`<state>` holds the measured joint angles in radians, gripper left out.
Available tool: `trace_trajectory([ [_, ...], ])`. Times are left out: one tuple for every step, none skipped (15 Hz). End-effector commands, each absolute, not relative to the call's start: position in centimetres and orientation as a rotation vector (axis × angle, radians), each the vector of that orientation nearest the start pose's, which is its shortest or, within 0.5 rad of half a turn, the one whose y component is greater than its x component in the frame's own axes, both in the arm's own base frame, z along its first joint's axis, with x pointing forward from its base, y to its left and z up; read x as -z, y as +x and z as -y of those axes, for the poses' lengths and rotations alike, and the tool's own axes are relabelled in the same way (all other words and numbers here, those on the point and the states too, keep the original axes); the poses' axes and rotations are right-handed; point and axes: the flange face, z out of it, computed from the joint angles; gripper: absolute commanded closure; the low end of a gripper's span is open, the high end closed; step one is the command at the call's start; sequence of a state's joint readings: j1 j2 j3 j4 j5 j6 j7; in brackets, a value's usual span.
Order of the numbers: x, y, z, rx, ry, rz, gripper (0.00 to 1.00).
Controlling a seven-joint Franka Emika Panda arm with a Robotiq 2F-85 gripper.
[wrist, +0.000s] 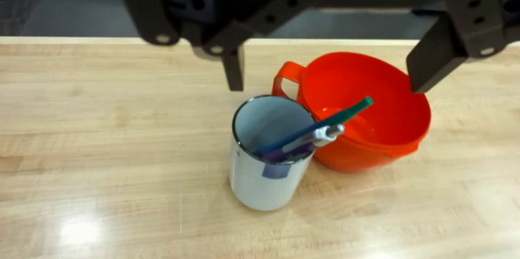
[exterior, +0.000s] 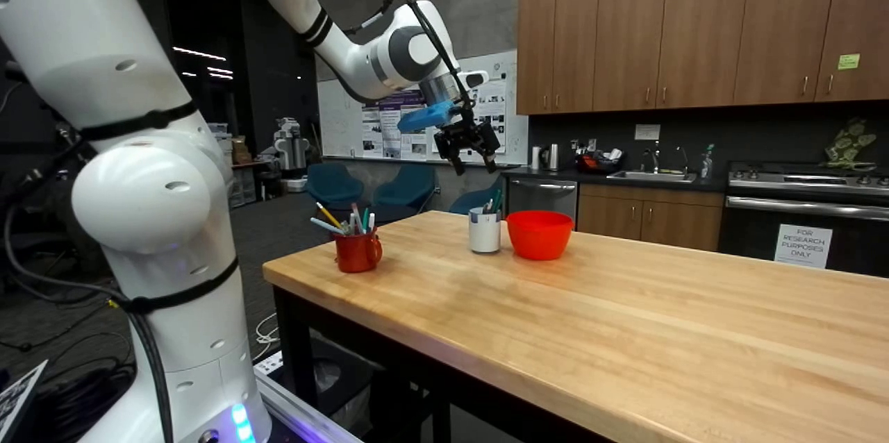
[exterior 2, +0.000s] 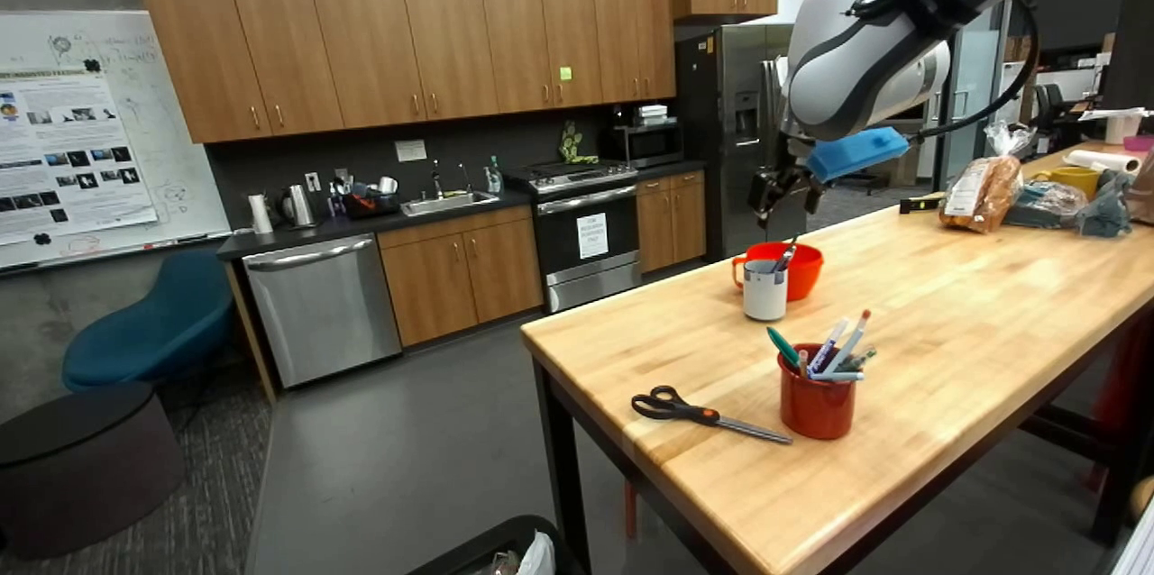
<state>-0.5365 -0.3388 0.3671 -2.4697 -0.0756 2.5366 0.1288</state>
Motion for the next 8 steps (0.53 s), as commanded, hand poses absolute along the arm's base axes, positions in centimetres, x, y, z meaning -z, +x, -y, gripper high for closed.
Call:
trace_trajectory([
  [-45.7, 46.1, 7.5, 0.478, -3.241, -0.704, 0.0],
  [-45.6, 46.2, 7.6, 0.431, -3.228, -0.79, 0.0],
  [-45.3, 46.2, 7.8, 0.385, -3.205, -0.875, 0.0],
  [-45.0, 46.3, 8.1, 0.337, -3.17, -0.95, 0.0],
  [-44.9, 46.3, 8.6, 0.301, -3.129, -1.033, 0.0],
  [-44.7, 46.5, 9.0, 0.269, -3.077, -1.096, 0.0],
  [-44.4, 46.7, 9.3, 0.248, -3.02, -1.145, 0.0],
  [-44.3, 46.9, 9.6, 0.236, -2.959, -1.184, 0.0],
])
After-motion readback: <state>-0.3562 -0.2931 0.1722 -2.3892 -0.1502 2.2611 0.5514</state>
